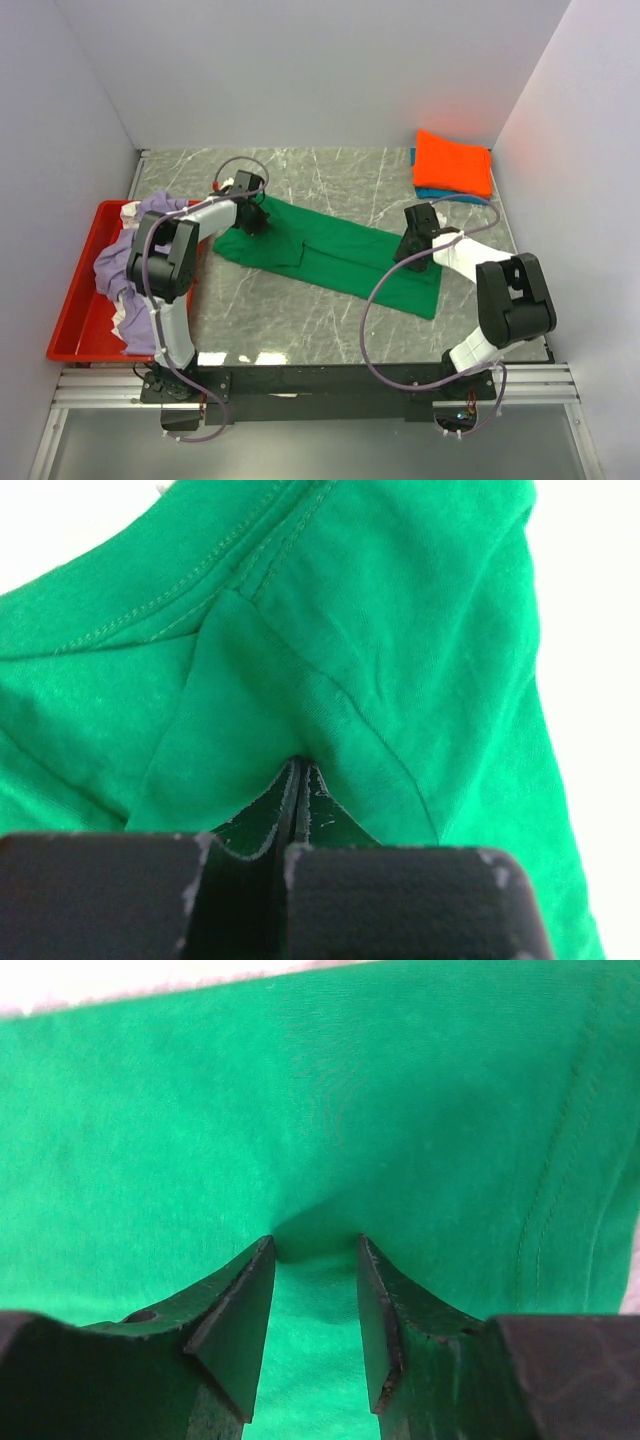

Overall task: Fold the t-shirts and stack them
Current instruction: Fold the tshirt

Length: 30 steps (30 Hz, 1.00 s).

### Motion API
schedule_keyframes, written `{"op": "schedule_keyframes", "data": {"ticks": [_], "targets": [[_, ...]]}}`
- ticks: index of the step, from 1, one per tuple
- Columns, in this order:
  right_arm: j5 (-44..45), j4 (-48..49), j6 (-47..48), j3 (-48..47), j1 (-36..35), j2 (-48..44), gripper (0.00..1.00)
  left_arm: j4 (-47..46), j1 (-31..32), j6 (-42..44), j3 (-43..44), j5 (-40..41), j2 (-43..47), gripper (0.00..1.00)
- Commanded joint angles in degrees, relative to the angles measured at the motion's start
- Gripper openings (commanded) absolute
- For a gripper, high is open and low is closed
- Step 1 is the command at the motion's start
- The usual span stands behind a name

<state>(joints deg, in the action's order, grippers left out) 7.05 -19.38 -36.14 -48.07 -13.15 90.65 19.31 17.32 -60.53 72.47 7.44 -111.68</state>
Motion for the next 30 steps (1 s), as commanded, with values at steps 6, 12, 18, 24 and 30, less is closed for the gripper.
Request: {"op": "schedule_keyframes", "data": {"ticks": [6, 12, 18, 24, 30], "targets": [[-11.97, 0.02, -10.95, 12.11, -10.04, -11.10, 0.45, 10.92, -0.97, 9.90, 17.78, 2.32, -13.63, 0.01], [-13.20, 8.10, -28.09, 22.04, -24.35, -19.97, 0.45, 12.77, -0.89, 14.81, 29.63, -3.91, -22.25, 0.01], [-10.75, 16.64, -41.55, 24.17, -37.63, -23.16, 0.46, 10.93, 0.25, 19.13, 38.09, -13.84, -28.50, 0.02], [-11.26, 18.23, -40.50, 15.13, -44.24, -12.88, 0.47, 10.75, 1.92, 20.63, 44.86, -21.75, -33.59, 0.13], [-13.90, 21.13, -37.52, 7.13, -45.74, -1.89, 0.46, 9.52, 2.28, 20.37, 49.09, -27.65, -37.73, 0.24]]}}
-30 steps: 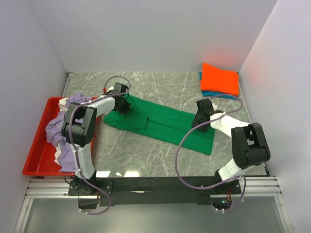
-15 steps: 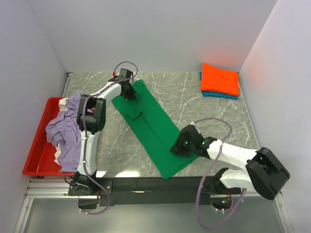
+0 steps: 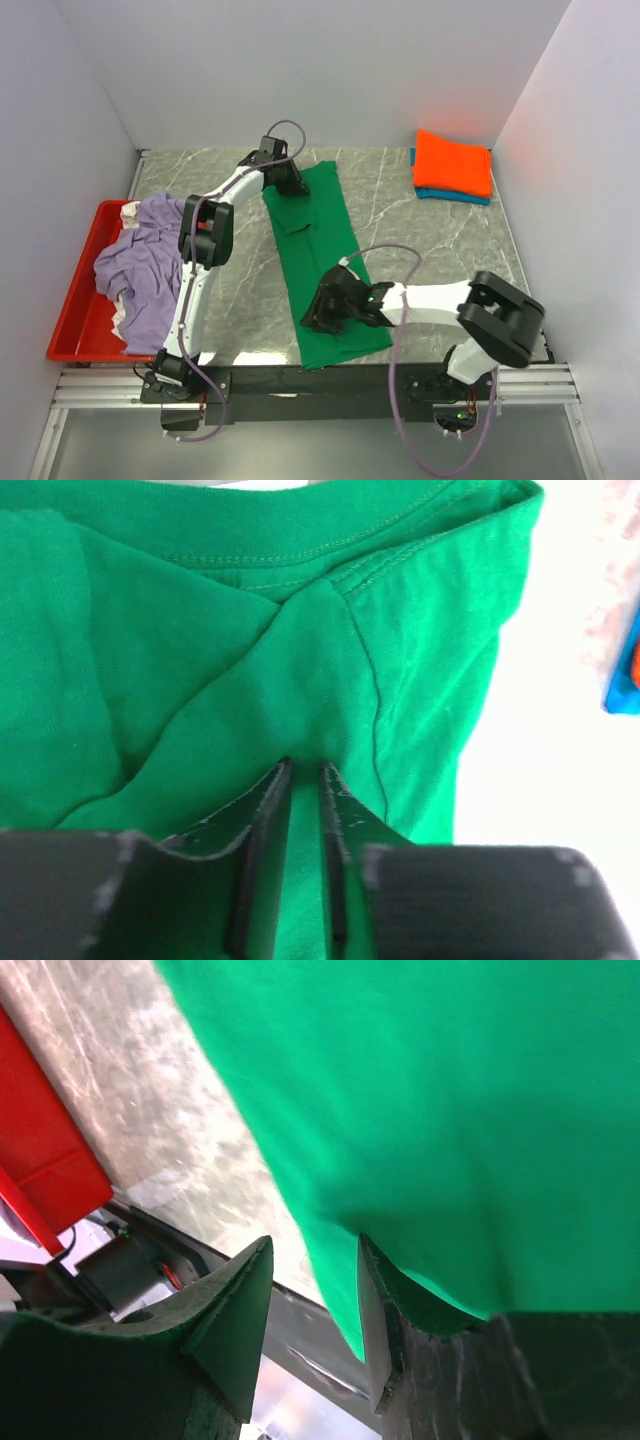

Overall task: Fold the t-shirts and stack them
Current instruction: Fold the tshirt

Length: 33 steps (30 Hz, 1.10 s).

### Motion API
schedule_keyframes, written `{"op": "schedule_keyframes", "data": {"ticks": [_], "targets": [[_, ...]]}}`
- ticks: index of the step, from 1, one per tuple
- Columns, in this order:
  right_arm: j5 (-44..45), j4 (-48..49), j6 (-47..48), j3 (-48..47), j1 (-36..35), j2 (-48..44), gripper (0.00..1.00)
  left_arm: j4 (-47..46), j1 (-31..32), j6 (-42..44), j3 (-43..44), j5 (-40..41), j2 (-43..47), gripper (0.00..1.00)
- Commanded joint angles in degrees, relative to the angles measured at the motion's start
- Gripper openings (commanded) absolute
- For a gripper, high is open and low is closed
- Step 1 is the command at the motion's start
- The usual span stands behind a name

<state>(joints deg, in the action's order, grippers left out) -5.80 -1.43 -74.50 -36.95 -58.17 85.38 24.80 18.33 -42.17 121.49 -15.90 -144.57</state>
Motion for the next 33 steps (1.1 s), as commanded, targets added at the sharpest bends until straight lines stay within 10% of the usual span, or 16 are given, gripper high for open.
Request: {"op": "schedule_keyframes", "data": {"ticks": [1, 18, 33], "targets": [[-1.57, 3.62, 1.54, -4.79, -0.71, 5.65, 0.46, 3.77, 1.19, 2.01, 0.23, -4.66, -5.02, 0.26], [-3.08, 2.93, 9.18, -22.11, -0.36, 16.84, 0.45, -1.23, -0.83, 0.78, 9.73, -15.47, -5.11, 0.57], [4.75, -11.92, 20.35, -10.26, 12.90, -12.42, 0.47, -11.35, -3.03, 1.30, -10.80, -12.32, 21.42, 0.83]]}}
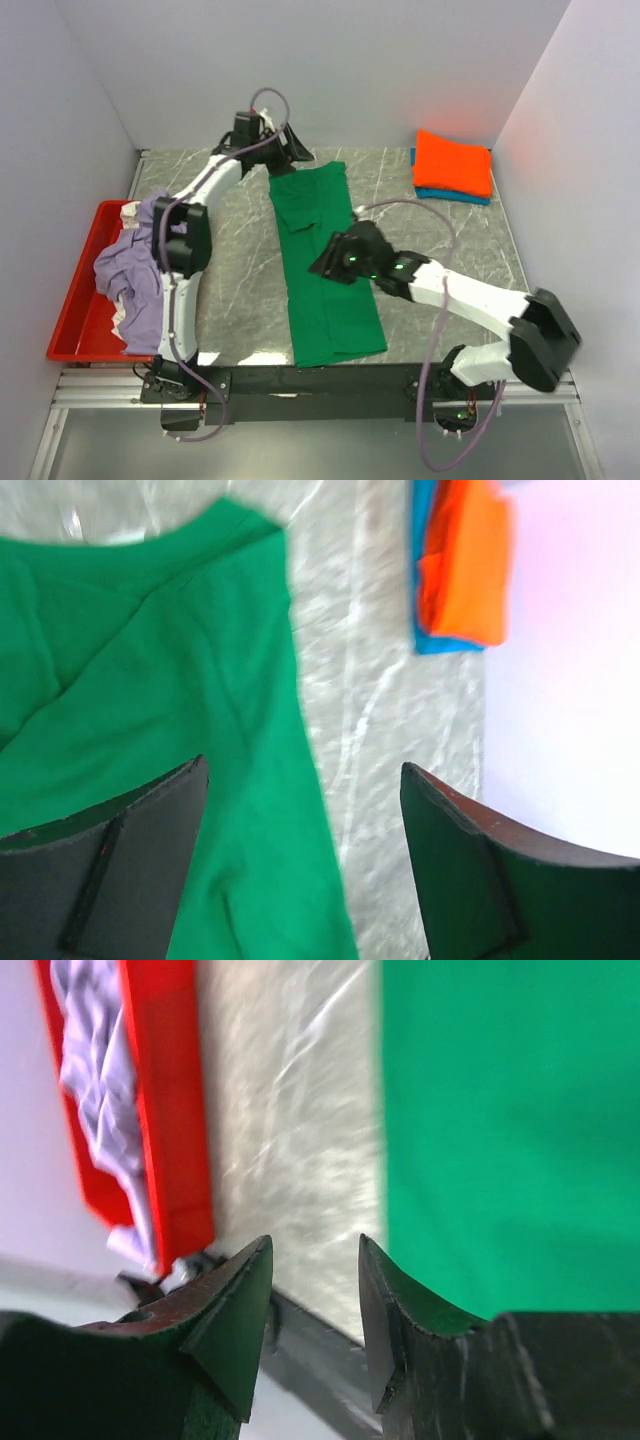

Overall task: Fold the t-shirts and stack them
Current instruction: Fold the tshirt

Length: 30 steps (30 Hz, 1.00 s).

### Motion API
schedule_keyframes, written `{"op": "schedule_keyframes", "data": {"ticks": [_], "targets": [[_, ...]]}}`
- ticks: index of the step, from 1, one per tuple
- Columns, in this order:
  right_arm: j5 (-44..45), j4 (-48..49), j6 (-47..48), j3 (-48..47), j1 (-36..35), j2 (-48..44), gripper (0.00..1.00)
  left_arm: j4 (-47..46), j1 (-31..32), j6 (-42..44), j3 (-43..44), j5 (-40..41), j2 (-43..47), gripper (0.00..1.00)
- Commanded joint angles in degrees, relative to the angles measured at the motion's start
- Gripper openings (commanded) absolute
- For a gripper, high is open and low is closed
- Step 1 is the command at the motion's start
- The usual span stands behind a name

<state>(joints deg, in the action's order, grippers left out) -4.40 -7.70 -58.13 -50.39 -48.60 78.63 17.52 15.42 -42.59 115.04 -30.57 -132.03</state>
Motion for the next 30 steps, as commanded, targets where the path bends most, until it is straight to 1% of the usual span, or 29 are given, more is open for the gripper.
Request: {"op": "schedule_keyframes", "data": {"ticks": [1, 2, 3, 4, 5, 6, 7, 8, 9, 10, 12, 14, 17, 19, 20, 21, 23, 25, 30], "targets": [[3.78, -6.52, 4.68, 4.06, 4.38, -7.16, 0.47, -4.07, -0.04, 1.11, -6.83, 4.88, 12.29, 0.83], [4.31, -8.45, 5.82, 5.73, 5.17, -8.65, 0.47, -3.72, 0.05, 0.15, -9.55, 6.82, 14.15, 0.82], [5.45, -9.42, 6.44, 6.53, 6.31, -11.28, 0.48, -4.24, 0.40, -0.91, -16.10, 8.14, 16.17, 0.79], [7.20, -11.17, 6.88, 7.75, 6.67, -12.44, 0.49, -4.77, 0.57, -3.01, -19.73, 10.24, 20.10, 0.76], [7.83, -12.06, 7.50, 8.29, 7.20, -13.58, 0.49, -5.47, 1.53, -3.90, -23.42, 11.57, 22.14, 0.73], [8.53, -12.77, 7.85, 8.64, 7.55, -15.24, 0.49, -6.78, 2.24, -5.21, -30.34, 12.97, 23.99, 0.71], [9.06, -13.56, 8.12, 9.60, 7.64, -15.96, 0.49, -7.06, 3.03, -5.66, -33.28, 14.64, 27.23, 0.69], [9.50, -13.91, 8.38, 10.13, 7.55, -16.75, 0.49, -7.06, 4.78, -6.01, -35.92, 17.70, 28.57, 0.66], [9.59, -14.00, 8.38, 10.66, 7.64, -17.28, 0.49, -8.36, 5.66, -6.36, -40.73, 19.04, 29.71, 0.65], [9.50, -14.27, 8.30, 11.62, 7.64, -17.63, 0.49, -9.07, 6.46, -6.63, -42.78, 19.92, 31.38, 0.65], [9.76, -14.36, 8.12, 12.51, 7.73, -17.72, 0.49, -10.74, 8.65, -7.07, -46.82, 20.90, 31.92, 0.64], [9.59, -14.09, 7.86, 13.65, 7.64, -17.29, 0.49, -11.11, 10.15, -6.98, -47.46, 21.33, 30.70, 0.63], [10.29, -13.92, 7.33, 14.44, 7.64, -16.05, 0.49, -6.81, 13.75, -5.05, -44.30, 27.12, 27.01, 0.61], [10.12, -13.04, 6.98, 15.49, 7.64, -15.70, 0.49, -3.13, 16.65, -3.30, -40.00, 34.92, 23.59, 0.60], [10.20, -12.95, 6.72, 15.76, 7.64, -15.61, 0.49, 0.81, 17.70, -2.86, -38.33, 38.01, 22.35, 0.59], [10.38, -12.95, 6.63, 15.94, 7.64, -15.61, 0.49, 2.85, 19.54, -1.98, -35.44, 43.69, 21.12, 0.59], [10.91, -13.12, 6.36, 16.55, 7.55, -15.61, 0.49, 6.54, 21.48, -1.53, -33.05, 47.69, 17.78, 0.58], [11.52, -13.39, 6.36, 16.99, 7.64, -15.61, 0.49, 7.79, 22.28, -0.57, -30.76, 50.85, 14.98, 0.58], [11.08, -12.86, 6.10, 17.69, 7.55, -14.91, 0.49, 11.47, 22.29, 1.10, -25.94, 52.62, 9.17, 0.58]]}}
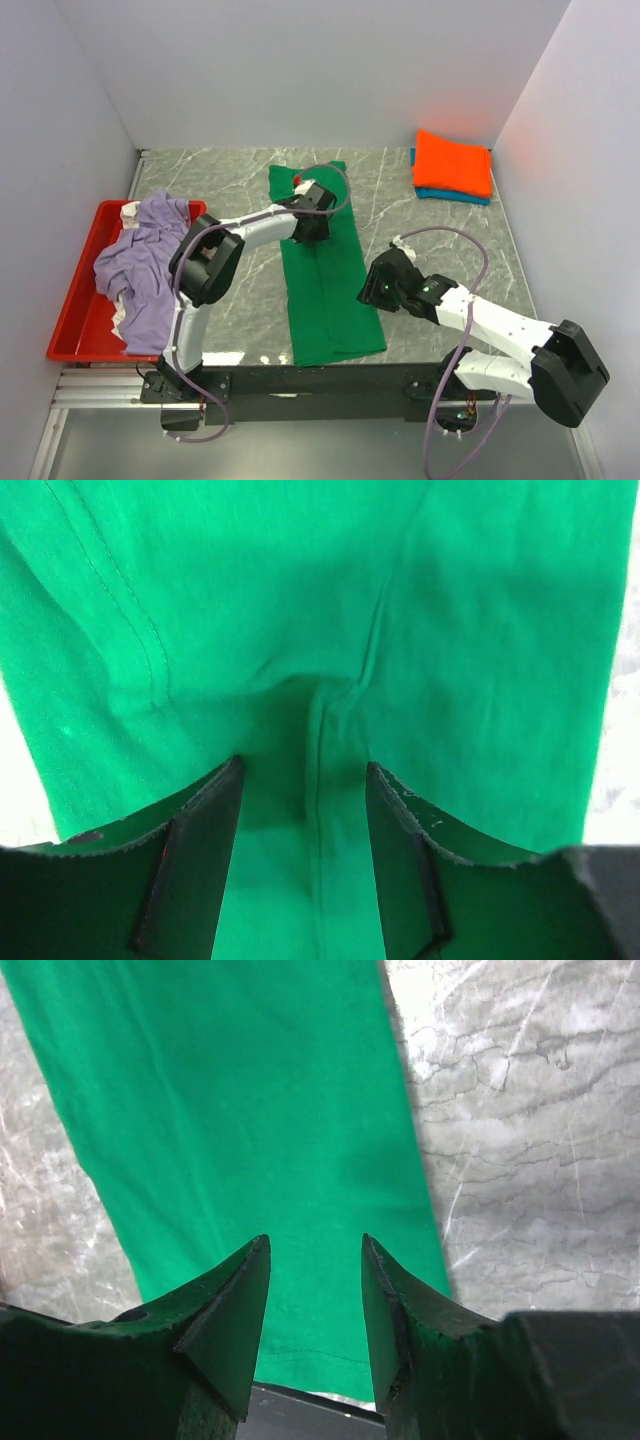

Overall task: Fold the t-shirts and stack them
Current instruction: Fold the tshirt

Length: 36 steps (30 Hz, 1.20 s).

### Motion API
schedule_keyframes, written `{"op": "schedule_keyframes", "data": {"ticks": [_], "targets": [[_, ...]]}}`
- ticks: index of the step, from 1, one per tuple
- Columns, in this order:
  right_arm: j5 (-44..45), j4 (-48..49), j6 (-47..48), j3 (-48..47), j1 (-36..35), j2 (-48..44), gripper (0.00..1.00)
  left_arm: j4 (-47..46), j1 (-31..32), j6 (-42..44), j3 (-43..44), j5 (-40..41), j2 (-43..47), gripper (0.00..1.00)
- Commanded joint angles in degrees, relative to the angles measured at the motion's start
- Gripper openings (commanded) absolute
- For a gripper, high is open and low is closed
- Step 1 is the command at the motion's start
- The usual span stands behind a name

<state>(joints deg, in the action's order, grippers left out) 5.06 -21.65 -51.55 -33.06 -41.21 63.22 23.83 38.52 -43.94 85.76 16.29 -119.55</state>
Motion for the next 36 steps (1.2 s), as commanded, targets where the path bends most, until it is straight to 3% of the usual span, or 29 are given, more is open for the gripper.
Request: {"op": "schedule_keyframes", "data": {"ticks": [1, 12, 19, 28, 36], "targets": [[1.62, 1.08, -0.48, 0.28, 0.17, 0.59, 0.49, 5.69, -0.90, 2.72, 4.41, 5.94, -5.24, 0.58], [0.22, 2.31, 3.03, -3.94, 2.62, 6.65, 0.49, 10.71, -5.03, 7.37, 19.00, 4.46, -15.01, 0.57], [-1.63, 2.32, 5.67, -5.53, 4.03, 7.88, 0.49, 6.67, -5.65, 11.16, 19.10, -0.72, -9.75, 0.60], [-3.75, 1.44, 7.34, -1.40, 2.46, 4.10, 0.49, 3.49, -4.51, 7.57, 4.97, -4.61, 13.18, 0.61], [-1.11, -0.06, 6.37, -0.43, -3.52, 3.75, 0.47, 1.31, -2.84, -3.24, -25.34, -5.39, 37.23, 0.49]]}}
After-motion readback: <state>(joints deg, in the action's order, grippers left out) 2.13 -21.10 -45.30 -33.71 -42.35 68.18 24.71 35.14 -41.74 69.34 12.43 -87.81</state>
